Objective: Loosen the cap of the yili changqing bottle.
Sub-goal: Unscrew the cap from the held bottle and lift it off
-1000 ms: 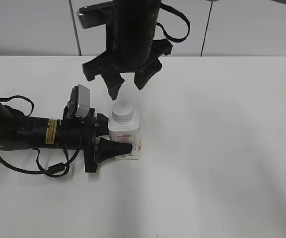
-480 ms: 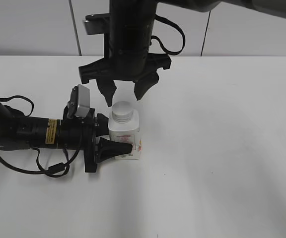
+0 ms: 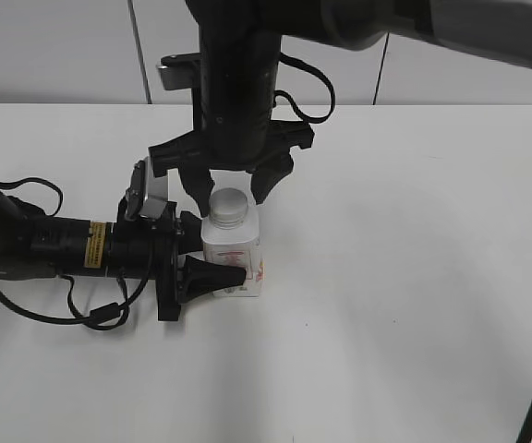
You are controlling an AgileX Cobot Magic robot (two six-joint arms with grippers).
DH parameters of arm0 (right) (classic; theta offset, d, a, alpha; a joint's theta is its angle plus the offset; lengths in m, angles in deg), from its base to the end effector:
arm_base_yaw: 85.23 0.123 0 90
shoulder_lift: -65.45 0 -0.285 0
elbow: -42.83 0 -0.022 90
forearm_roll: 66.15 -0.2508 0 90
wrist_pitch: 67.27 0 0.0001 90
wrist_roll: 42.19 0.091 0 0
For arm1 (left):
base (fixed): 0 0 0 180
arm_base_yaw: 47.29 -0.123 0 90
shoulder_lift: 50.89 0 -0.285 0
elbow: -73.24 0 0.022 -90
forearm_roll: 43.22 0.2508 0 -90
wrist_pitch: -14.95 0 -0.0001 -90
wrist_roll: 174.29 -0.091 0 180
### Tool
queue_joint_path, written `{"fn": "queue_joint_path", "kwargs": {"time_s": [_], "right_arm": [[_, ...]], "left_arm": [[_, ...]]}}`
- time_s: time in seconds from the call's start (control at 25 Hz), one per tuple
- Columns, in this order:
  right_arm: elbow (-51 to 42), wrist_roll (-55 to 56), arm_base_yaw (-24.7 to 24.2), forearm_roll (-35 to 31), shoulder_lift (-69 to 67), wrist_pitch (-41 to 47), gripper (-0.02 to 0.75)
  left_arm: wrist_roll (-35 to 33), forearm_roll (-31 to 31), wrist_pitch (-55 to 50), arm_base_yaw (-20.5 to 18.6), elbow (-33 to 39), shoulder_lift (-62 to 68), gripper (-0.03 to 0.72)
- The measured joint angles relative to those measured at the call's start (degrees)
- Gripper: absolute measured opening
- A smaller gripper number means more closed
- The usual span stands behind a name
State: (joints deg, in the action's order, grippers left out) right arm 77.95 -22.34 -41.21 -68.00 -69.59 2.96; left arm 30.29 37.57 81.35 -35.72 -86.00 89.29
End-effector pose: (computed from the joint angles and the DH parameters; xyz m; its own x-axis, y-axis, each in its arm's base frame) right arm 0.3346 0.3272 0.2132 -0.9080 -0.3912 -0.1499 -0.4064 0.9095 0.0879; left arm 0.3226 -0.1500 0.0455 -0.1088 0.3212 -0.9408 0.9906 0.1136 -0.0758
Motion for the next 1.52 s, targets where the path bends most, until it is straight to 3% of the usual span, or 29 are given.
{"fn": "queue_joint_path", "kwargs": {"time_s": [0.2, 0.48, 1.2, 1.52], "right_arm": [[0.0, 0.11, 0.0, -0.43, 0.0, -0.1, 0.391], [0.0, -6.26, 0.0, -0.44, 0.0, -0.15, 0.391], [0.0, -80.55, 0.06, -0.57, 0.16, -0.11, 0.391], [0.0, -88.34, 0.06, -0.57, 0.46, -0.05, 0.391]], "left_arm": [[0.0, 0.0, 0.0, 0.0, 0.0, 0.0, 0.388], [0.0, 0.0, 0.0, 0.0, 0.0, 0.0, 0.388], [0.06, 0.0, -0.04, 0.0, 0.0, 0.0, 0.388], [0.06, 0.0, -0.04, 0.0, 0.0, 0.0, 0.387]]}}
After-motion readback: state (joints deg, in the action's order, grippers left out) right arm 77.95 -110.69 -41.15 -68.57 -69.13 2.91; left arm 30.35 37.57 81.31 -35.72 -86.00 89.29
